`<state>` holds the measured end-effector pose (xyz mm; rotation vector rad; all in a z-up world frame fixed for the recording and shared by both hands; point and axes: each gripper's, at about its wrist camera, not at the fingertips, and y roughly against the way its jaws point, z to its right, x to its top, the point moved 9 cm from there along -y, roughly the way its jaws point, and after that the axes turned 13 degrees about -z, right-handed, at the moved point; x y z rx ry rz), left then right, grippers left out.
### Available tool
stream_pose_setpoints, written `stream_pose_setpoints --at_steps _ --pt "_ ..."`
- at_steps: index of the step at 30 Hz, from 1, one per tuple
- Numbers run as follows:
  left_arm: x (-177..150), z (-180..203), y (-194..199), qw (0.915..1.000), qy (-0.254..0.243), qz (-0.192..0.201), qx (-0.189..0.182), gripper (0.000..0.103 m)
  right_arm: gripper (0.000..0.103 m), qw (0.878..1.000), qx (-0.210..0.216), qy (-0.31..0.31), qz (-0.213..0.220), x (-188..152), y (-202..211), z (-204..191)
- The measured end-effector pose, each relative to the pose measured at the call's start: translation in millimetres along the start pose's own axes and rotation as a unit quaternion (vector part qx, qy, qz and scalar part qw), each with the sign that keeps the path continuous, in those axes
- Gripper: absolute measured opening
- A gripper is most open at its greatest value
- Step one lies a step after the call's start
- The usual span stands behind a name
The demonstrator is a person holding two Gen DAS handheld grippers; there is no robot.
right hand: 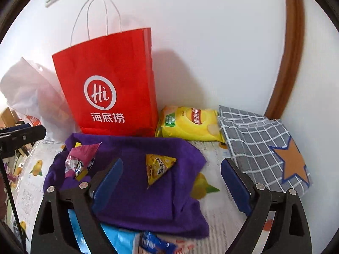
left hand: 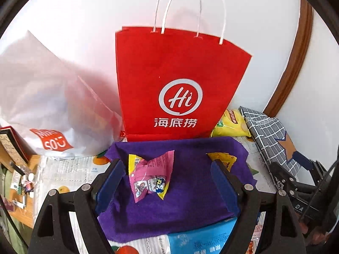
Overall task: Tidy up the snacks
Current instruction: 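Withdraw both open grippers from the towel back toward the snack pile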
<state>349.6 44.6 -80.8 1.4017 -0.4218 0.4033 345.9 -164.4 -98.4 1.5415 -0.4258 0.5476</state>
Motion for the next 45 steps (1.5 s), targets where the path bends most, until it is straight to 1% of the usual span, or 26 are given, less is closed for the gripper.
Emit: stream_pose_setpoints --at_steps 2,4,6,7,9,12,15,17,19,22,24,28,31,33,37,40,45 --pt "-9 0 7 0.9999 0.002 -0.006 0.009 0.086 0.093 1.000 0.001 -0.004 -0.006 -7 8 4" --pt "-17 1 12 0.9998 0.006 -0.012 0.012 0.086 0.093 1.000 -0.013 -0.013 -0.015 -15 14 10" --pt "-28 1 18 0.9997 0.014 -0.018 0.004 0.086 0.093 0.999 -0.028 -0.021 -0.025 -25 19 17" --pt "-35 1 24 0.9997 0.017 -0.019 -0.006 0.086 0.093 0.999 -0.029 -0.024 -0.027 -29 22 18" --pt "-43 3 34 0.9995 0.017 -0.013 -0.021 0.086 0.093 0.999 -0.030 -0.035 -0.028 -38 31 23" --pt "-56 6 53 0.9992 0.015 0.005 -0.037 0.086 0.093 0.999 -0.016 -0.032 -0.013 -48 47 24" --pt "-69 8 71 0.9985 0.017 0.020 -0.048 0.085 0.093 0.999 -0.027 -0.037 0.005 -56 65 30" --pt "-79 9 83 0.9985 0.018 0.029 -0.044 0.085 0.093 0.999 -0.028 -0.037 0.017 -60 75 31" --pt "-86 8 89 0.9988 0.019 0.029 -0.036 0.086 0.093 0.999 -0.019 -0.039 0.023 -66 82 32" --pt "-98 -1 98 0.9987 0.033 0.037 0.006 0.086 0.093 0.999 0.010 -0.044 0.027 -75 86 30" --pt "-108 -6 101 0.9986 0.036 0.035 0.012 0.086 0.093 0.998 0.025 -0.047 0.031 -83 89 30" --pt "-130 -13 103 0.9988 0.043 0.024 0.004 0.086 0.093 0.998 0.023 -0.047 0.027 -98 90 31" --pt "-147 -20 102 0.9985 0.049 0.017 0.015 0.086 0.093 0.999 0.020 -0.038 0.027 -110 89 29" --pt "-159 -24 98 0.9982 0.055 0.014 0.018 0.086 0.093 0.999 0.014 -0.032 0.021 -119 86 27" --pt "-177 -24 82 0.9980 0.063 0.003 0.007 0.086 0.092 0.999 0.015 -0.028 0.004 -138 71 27" --pt "-188 -25 67 0.9977 0.068 -0.005 -0.002 0.086 0.085 0.999 0.028 -0.025 -0.016 -153 53 26" --pt "-200 -25 42 0.9968 0.072 -0.034 -0.009 0.086 0.073 0.998 0.041 -0.028 -0.049 -173 22 26"
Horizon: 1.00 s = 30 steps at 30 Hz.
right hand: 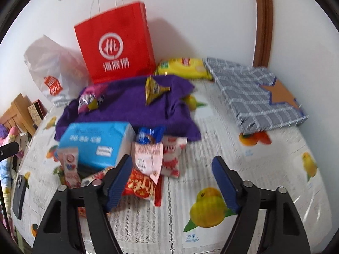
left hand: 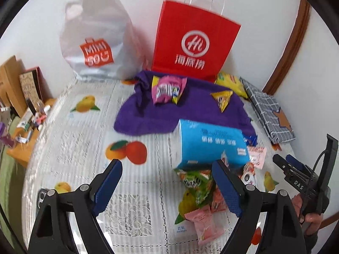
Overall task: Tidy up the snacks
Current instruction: 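Withdraw both open grippers from the towel back toward the snack pile, then grasp a pink pastry packet with the right gripper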
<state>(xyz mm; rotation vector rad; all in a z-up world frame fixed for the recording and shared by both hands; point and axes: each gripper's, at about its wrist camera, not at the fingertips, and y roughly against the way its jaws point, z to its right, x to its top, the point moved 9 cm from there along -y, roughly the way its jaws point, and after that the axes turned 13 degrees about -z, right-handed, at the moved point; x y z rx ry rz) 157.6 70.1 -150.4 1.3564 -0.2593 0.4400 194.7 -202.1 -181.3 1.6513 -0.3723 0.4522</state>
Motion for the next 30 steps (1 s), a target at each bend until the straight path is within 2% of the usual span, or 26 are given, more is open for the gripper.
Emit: stream_pose_setpoints --at_steps 7,12,16,21,22,24,30 --pt "-3 -1 -22 0.9998 0.000 -0.022 0.000 0.086 0.056 0.999 0.023 -0.009 -0.027 1 -33 1" --pt "-2 -3 -30 0.9995 0.006 -0.030 0.004 0.086 0.051 0.998 0.057 -0.009 -0.034 9 -45 -6" --pt "-1 -3 -37 0.9993 0.008 -0.037 0.006 0.086 0.025 0.995 0.084 0.004 -0.046 10 -50 -17" --pt "-1 2 -42 0.9989 0.009 -0.046 0.009 0.086 0.013 0.993 0.114 0.017 -0.033 8 -42 -24" --pt "-1 4 -43 0.9988 0.006 -0.047 0.009 0.086 0.006 0.992 0.118 0.021 -0.027 8 -38 -25" --pt "-2 8 -44 0.9988 0.004 -0.049 0.010 0.086 0.001 0.993 0.112 0.028 -0.017 8 -31 -24" --pt "-6 20 -41 0.9987 0.000 -0.050 0.006 0.086 0.001 0.993 0.115 0.031 0.008 -3 -2 -9"
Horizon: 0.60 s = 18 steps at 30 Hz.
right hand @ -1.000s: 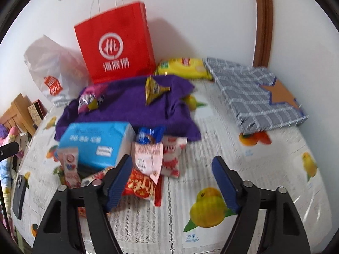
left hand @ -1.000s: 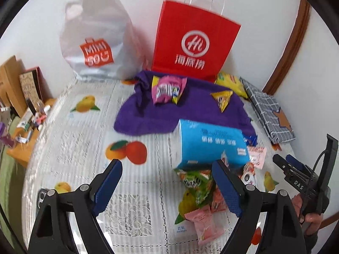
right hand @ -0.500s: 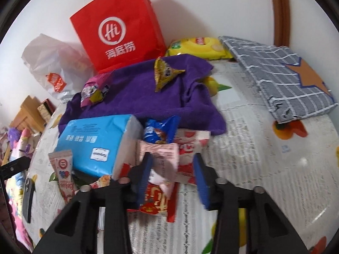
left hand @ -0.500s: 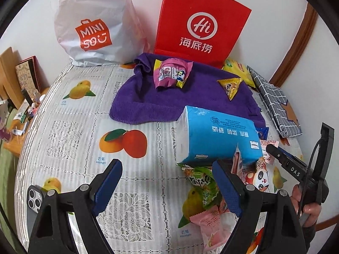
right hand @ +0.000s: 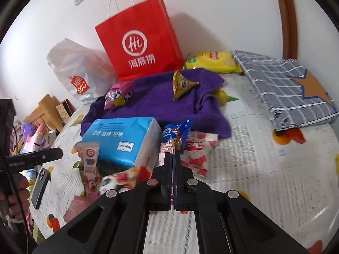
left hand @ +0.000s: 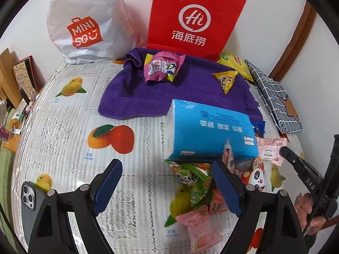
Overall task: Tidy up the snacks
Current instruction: 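Grasp a pink pastry packet with the right gripper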
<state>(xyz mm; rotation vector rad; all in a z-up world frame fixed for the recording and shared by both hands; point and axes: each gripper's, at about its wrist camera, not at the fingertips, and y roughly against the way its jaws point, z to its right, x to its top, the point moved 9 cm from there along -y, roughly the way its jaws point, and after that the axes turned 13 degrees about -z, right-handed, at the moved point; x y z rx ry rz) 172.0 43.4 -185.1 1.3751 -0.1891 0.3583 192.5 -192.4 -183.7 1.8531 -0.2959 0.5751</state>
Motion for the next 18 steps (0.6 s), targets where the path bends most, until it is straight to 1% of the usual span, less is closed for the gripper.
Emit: stream_pose_setpoints --at_steps 4,7,10,14,16,18 --pt "-3 8 4 1.0000 -0.006 0.003 -0.001 0.086 0.001 1.000 -0.010 -0.016 0.011 -14 21 17" --pt "-6 14 8 0.9999 -0.010 0.007 -0.005 0.086 0.001 0.999 -0.031 -0.026 0.011 -29 32 35" --pt "-9 20 10 0.9998 -0.015 0.010 -0.009 0.086 0.001 0.998 -0.044 -0.038 -0.006 -48 36 48" --pt "-14 27 13 0.9996 -0.019 0.011 -0.016 0.086 0.001 0.997 -0.057 -0.041 -0.025 -72 40 55" --pt "-17 29 14 0.9996 -0.022 0.011 -0.016 0.086 0.003 0.997 -0.055 -0.039 -0.037 -84 41 56" --pt "-19 30 15 0.9995 -0.024 0.012 -0.016 0.086 0.005 0.996 -0.063 -0.036 -0.042 -93 43 57"
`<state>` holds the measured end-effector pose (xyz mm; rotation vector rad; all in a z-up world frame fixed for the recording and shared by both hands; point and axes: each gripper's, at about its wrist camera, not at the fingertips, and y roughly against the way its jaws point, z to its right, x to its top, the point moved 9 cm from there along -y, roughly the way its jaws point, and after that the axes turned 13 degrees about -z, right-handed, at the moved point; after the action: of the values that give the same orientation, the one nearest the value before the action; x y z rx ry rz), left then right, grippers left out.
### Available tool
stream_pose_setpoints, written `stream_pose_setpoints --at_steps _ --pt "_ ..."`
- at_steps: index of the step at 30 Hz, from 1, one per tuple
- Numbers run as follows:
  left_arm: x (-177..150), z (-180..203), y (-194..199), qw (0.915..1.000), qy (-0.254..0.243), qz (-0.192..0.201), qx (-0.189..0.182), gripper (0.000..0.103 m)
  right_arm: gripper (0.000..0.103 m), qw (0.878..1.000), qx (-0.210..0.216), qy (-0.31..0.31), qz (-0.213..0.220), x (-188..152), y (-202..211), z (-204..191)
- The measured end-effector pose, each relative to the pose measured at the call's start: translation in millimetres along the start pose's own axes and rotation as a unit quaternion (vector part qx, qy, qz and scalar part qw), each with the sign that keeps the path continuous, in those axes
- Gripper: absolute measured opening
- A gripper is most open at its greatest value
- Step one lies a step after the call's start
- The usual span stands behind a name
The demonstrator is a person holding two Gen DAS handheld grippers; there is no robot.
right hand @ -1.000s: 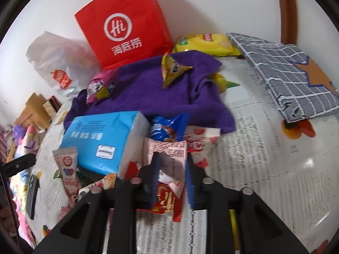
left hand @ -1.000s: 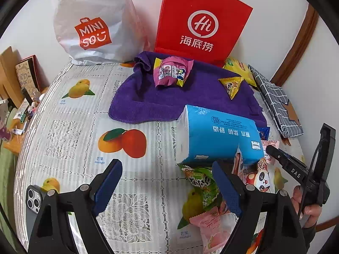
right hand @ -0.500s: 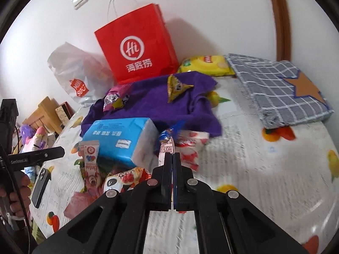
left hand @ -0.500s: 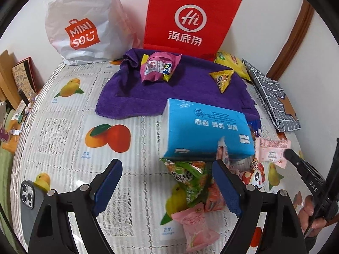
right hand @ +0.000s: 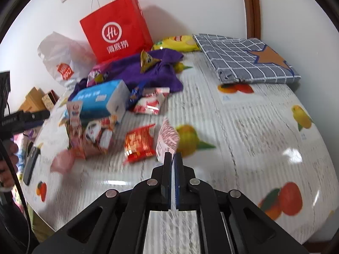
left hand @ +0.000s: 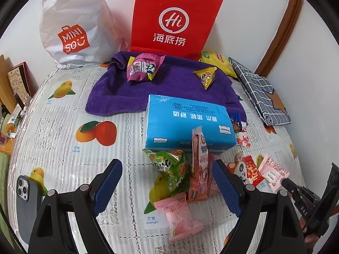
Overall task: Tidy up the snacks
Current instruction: 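Grasp a pink pastry packet with the right gripper, then grasp another pink pastry packet with the left gripper while the right holds its packet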
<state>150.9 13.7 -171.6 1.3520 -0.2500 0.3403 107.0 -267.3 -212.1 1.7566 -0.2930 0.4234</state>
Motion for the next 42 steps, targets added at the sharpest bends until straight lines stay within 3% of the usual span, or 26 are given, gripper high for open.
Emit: stream_pose_setpoints --at_steps 3,5,7,9,12,21,23,25,27,42 --pt "-3 1 1 1.0000 -0.002 0.000 -0.002 0.086 0.015 1.000 -0.022 0.009 0.003 -6 4 4" --pt "-4 0 1 1.0000 -0.004 0.003 0.004 0.086 0.047 0.999 -0.035 0.017 0.016 -5 10 3" --pt "-4 -1 2 0.9999 -0.002 0.006 0.012 0.086 0.060 0.998 -0.042 0.031 0.035 -2 17 1" --pt "-4 -3 3 0.9999 0.002 0.007 0.009 0.086 0.060 0.997 -0.053 0.046 0.044 3 18 -2" --pt "-2 -3 5 0.9999 0.002 0.009 0.008 0.086 0.060 0.997 -0.055 0.051 0.023 10 3 -2" --pt "1 -13 -4 0.9998 0.010 0.001 0.020 0.086 0.060 0.999 -0.015 -0.006 -0.031 25 -51 9" --pt "2 -15 -7 0.9997 0.014 -0.001 0.020 0.086 0.052 0.998 -0.031 -0.006 -0.047 23 -63 12" --pt "2 -16 -10 0.9997 0.017 -0.005 0.017 0.086 0.044 0.998 -0.056 0.009 -0.033 24 -63 12" --pt "1 -15 -14 0.9997 0.016 -0.010 0.014 0.086 0.042 0.998 -0.055 0.017 -0.028 25 -63 12" --pt "-16 -10 -43 0.9987 0.006 -0.050 0.008 0.085 0.043 0.998 -0.066 0.021 0.001 38 -74 12"
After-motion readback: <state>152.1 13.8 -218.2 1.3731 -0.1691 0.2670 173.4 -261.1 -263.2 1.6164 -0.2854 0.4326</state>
